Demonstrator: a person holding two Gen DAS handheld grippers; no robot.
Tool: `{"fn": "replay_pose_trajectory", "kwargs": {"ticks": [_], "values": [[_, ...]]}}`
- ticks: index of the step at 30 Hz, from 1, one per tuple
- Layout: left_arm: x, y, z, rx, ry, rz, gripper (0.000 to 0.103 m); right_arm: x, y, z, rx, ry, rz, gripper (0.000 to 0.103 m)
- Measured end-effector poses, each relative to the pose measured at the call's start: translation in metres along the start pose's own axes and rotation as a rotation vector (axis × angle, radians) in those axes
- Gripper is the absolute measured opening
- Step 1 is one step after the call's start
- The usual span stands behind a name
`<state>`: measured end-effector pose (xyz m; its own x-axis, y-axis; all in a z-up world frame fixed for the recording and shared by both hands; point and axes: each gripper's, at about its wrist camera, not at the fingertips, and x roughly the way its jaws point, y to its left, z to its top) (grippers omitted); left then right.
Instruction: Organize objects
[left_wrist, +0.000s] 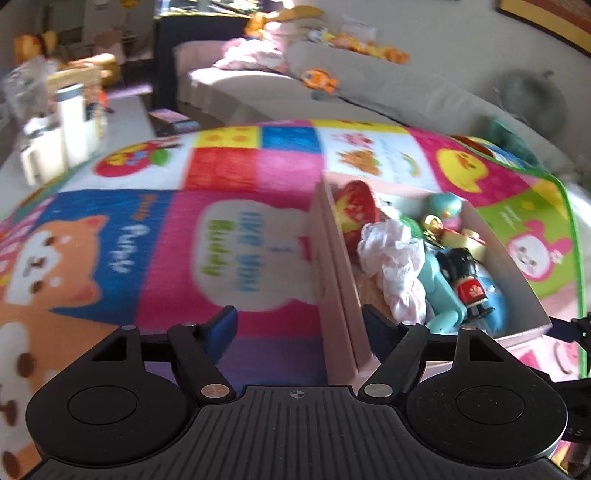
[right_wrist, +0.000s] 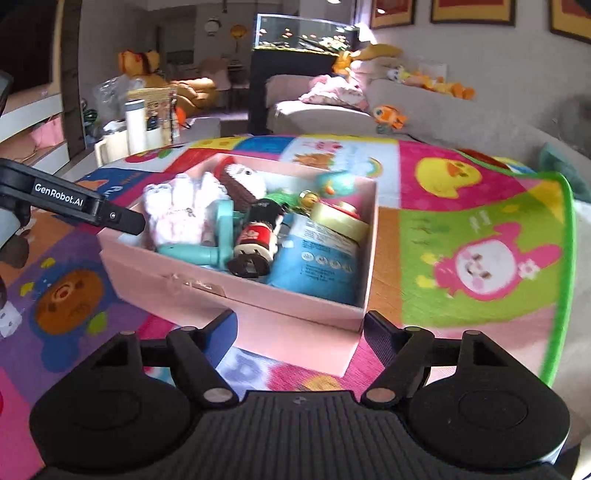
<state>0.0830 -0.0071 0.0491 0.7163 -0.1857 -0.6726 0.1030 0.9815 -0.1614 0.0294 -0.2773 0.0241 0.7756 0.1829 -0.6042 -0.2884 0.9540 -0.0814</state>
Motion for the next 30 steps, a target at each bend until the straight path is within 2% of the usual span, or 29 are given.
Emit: {"fn": "replay_pose_trajectory", "kwargs": {"ticks": [2, 6, 11, 16, 21, 24, 26, 27, 28, 30], "values": [[-0.001, 0.019, 0.002, -0.019, -0.040, 0.023, 0.081, 0.008, 0.014, 0.009, -0.012, -0.007, 0.013, 0.076], [0.014, 0.060, 0.015, -0.074, -0.071, 0.082, 0.101, 0.035, 0.048, 0.031, -0.068, -0.026, 0.004, 0.076], [0.029, 0.093, 0.029, -0.108, -0.072, 0.092, 0.101, 0.062, 0.080, 0.051, -0.130, -0.033, -0.014, 0.078], [0.034, 0.101, 0.027, -0.132, -0.076, 0.074, 0.101, 0.068, 0.090, 0.057, -0.149, -0.033, -0.023, 0.078], [0.037, 0.101, 0.025, -0.150, -0.072, 0.060, 0.100, 0.070, 0.088, 0.056, -0.156, -0.024, -0.073, 0.078], [0.016, 0.096, 0.019, -0.116, -0.135, 0.068, 0.100, 0.063, 0.083, 0.055, -0.083, 0.006, -0.071, 0.081], [-0.011, 0.092, 0.008, -0.107, -0.195, 0.060, 0.100, 0.052, 0.078, 0.049, -0.009, 0.010, -0.053, 0.089], [-0.024, 0.089, 0.001, -0.098, -0.213, 0.044, 0.100, 0.044, 0.077, 0.043, 0.029, 0.012, -0.049, 0.097], [-0.036, 0.085, -0.009, -0.083, -0.221, 0.024, 0.100, 0.037, 0.077, 0.037, 0.061, 0.015, -0.046, 0.103], [-0.056, 0.073, -0.031, -0.041, -0.209, 0.004, 0.100, 0.022, 0.078, 0.022, 0.116, 0.029, -0.033, 0.103]]}}
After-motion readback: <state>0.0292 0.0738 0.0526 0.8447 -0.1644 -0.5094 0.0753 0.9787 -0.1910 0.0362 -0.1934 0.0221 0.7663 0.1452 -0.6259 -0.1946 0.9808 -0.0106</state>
